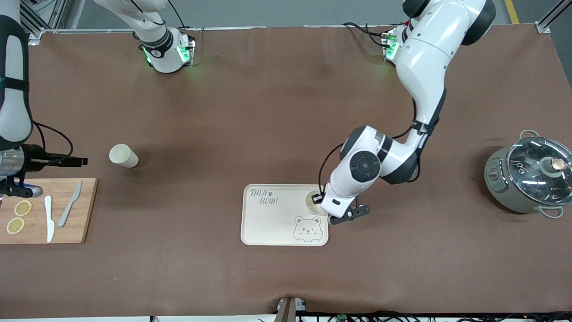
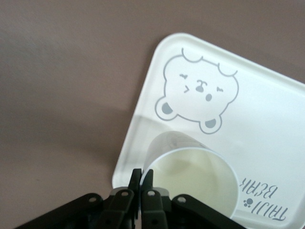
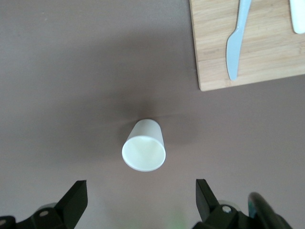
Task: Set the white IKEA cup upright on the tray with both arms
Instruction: 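Open the left gripper and lift it away while the right gripper reaches the cup, then grasp the second white paper cup with the right gripper, then carry the cup with the right gripper onto the white tray, then lower the cup upright onto the tray and open the right gripper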
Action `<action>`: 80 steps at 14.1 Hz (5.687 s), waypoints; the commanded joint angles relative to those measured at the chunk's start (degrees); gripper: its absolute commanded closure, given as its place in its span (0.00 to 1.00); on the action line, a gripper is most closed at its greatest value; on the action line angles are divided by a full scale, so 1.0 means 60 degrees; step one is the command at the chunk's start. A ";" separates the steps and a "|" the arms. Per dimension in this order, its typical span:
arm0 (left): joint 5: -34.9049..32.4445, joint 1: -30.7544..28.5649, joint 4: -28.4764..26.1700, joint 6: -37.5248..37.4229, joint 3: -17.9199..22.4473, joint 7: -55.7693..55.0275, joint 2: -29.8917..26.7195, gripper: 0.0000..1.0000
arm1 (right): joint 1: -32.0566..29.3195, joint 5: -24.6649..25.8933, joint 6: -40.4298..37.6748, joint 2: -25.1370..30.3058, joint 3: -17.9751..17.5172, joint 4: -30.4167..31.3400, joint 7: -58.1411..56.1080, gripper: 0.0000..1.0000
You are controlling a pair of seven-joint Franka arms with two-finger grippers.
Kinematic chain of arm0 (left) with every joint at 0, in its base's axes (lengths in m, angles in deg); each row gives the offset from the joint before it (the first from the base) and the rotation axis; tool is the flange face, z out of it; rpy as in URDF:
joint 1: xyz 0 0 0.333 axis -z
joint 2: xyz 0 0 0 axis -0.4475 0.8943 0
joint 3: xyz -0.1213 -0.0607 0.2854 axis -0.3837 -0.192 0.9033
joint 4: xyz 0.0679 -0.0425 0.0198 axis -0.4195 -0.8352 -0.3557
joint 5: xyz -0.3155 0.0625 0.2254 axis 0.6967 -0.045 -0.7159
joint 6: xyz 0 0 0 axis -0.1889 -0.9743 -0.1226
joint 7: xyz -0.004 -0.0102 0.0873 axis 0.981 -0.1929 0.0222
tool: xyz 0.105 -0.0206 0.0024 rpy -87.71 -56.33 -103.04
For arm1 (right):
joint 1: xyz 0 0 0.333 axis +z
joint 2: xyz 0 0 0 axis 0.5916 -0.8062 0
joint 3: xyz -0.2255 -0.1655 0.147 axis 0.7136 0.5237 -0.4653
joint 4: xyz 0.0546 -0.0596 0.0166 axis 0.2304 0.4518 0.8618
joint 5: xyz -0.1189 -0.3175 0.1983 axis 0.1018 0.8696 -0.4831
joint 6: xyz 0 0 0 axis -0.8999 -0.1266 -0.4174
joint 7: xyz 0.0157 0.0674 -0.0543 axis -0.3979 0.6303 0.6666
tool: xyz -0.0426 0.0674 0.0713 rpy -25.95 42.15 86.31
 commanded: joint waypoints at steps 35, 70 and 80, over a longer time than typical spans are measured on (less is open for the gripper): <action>-0.1499 -0.3994 -0.1349 -0.5726 0.0198 0.5300 -0.6342 0.00 | 0.1884 -0.1180 0.1696 0.0170 -0.0179 0.1767 0.1958 1.00; 0.0140 -0.3761 -0.3150 -0.6166 0.1532 0.7632 -0.8804 0.00 | 0.6414 -0.4508 0.5211 -0.3654 -0.0238 -0.1679 1.1617 0.54; -0.0212 -0.3863 -0.3077 -0.6327 0.1121 0.7456 -0.8936 0.00 | 0.6282 -0.4245 0.4231 -0.3258 -0.0135 -0.2334 1.1822 0.00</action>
